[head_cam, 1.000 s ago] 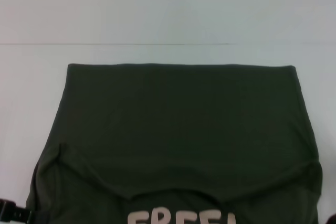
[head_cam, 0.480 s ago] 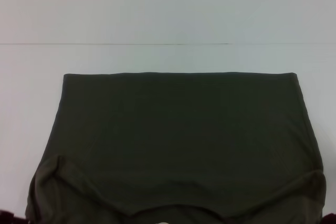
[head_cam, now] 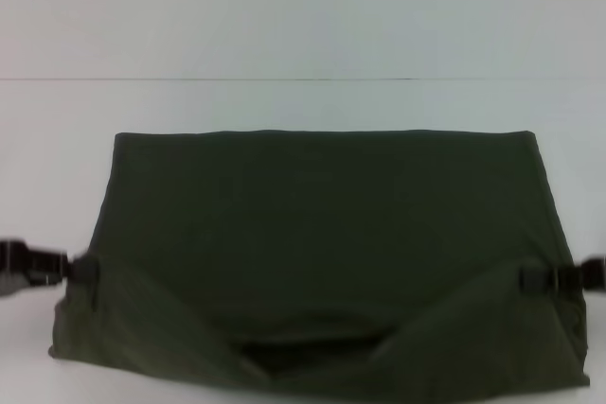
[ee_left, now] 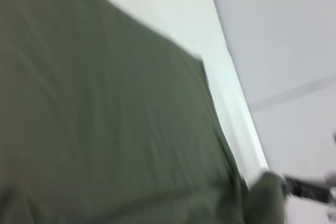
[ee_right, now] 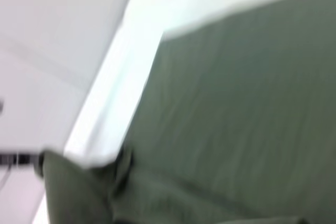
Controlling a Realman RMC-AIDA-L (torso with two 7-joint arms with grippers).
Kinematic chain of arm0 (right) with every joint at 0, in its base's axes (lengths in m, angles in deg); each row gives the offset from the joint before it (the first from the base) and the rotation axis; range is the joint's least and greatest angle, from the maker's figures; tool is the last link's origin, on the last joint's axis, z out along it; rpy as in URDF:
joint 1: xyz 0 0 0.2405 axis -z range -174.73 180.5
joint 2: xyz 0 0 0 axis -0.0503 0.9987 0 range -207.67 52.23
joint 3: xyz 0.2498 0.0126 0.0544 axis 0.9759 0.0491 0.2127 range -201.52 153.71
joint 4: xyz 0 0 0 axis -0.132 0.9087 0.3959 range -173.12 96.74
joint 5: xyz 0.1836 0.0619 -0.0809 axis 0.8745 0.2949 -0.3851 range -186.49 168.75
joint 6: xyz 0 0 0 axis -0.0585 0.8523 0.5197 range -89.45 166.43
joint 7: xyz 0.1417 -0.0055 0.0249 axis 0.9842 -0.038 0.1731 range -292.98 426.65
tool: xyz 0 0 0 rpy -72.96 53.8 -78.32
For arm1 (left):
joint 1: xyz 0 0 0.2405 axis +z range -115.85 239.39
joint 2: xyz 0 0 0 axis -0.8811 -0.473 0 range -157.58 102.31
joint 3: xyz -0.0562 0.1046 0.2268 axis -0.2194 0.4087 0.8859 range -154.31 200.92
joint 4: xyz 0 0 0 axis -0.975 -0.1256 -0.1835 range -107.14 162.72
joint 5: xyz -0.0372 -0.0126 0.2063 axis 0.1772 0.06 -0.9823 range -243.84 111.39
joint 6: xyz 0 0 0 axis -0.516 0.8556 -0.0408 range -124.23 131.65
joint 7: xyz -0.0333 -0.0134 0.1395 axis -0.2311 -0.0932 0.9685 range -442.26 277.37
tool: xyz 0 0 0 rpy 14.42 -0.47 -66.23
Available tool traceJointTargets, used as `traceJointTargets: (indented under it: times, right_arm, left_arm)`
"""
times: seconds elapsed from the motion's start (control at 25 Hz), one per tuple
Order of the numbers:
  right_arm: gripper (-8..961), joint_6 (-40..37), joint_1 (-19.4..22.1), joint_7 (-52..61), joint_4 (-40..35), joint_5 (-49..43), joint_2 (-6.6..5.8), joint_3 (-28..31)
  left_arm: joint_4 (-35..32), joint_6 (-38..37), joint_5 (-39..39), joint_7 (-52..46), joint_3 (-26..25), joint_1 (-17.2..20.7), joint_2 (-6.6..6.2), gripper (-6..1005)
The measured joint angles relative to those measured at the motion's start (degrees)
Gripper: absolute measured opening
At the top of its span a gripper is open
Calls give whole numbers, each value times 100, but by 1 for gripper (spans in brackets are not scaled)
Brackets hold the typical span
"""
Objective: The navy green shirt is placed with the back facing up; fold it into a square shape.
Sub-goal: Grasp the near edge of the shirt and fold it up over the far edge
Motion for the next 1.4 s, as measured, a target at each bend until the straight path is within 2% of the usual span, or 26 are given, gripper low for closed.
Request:
traceJointTargets:
  times: [0.12, 0.24, 0.4, 0.44, 0.48, 0.56, 0.72, 0.96, 1.08, 1.24, 1.4]
  right_arm:
    - [44, 774, 21, 173, 313, 490, -39, 70]
    - [43, 1537, -4, 197, 573, 877, 23, 50]
    - [43, 2338, -172, 46, 683, 1133, 232, 19]
    - [43, 2706, -297, -47, 677, 1182, 369, -1]
    - [44, 2706, -297, -47, 677, 1182, 369, -1]
    - [44, 3080, -413, -168, 671, 1195, 470, -18]
    - [43, 3684, -610, -311, 658, 1263, 628, -35]
    - [44, 3985, -749, -423, 643, 1592, 667, -34]
    - [44, 4180, -792, -584, 671, 1803, 685, -34]
    - [43, 4635, -856, -864, 717, 1980, 799, -94]
    - [43, 4946, -889, -881, 762, 1985, 843, -261]
  left_arm:
    - [31, 648, 212, -137, -99, -34, 48, 68]
    - [149, 1367, 504, -194, -118, -40, 139, 68]
    - [406, 2330, 988, -16, -100, -97, 318, 68]
    - [428, 2521, 1051, 63, -100, -128, 394, 68]
    - [429, 2728, 1104, 161, -103, -155, 490, 68]
    - [424, 3068, 1282, 346, -117, -185, 660, 68]
    - [444, 3650, 1828, 710, -101, -198, 870, 68]
    - [455, 4184, 2150, 1048, -82, -333, 1021, 62]
    - [456, 4512, 2159, 1241, -76, -429, 1154, 75]
    - [450, 4939, 2169, 1484, -75, -524, 1303, 93]
    - [451, 5237, 2188, 1639, -72, -569, 1395, 112]
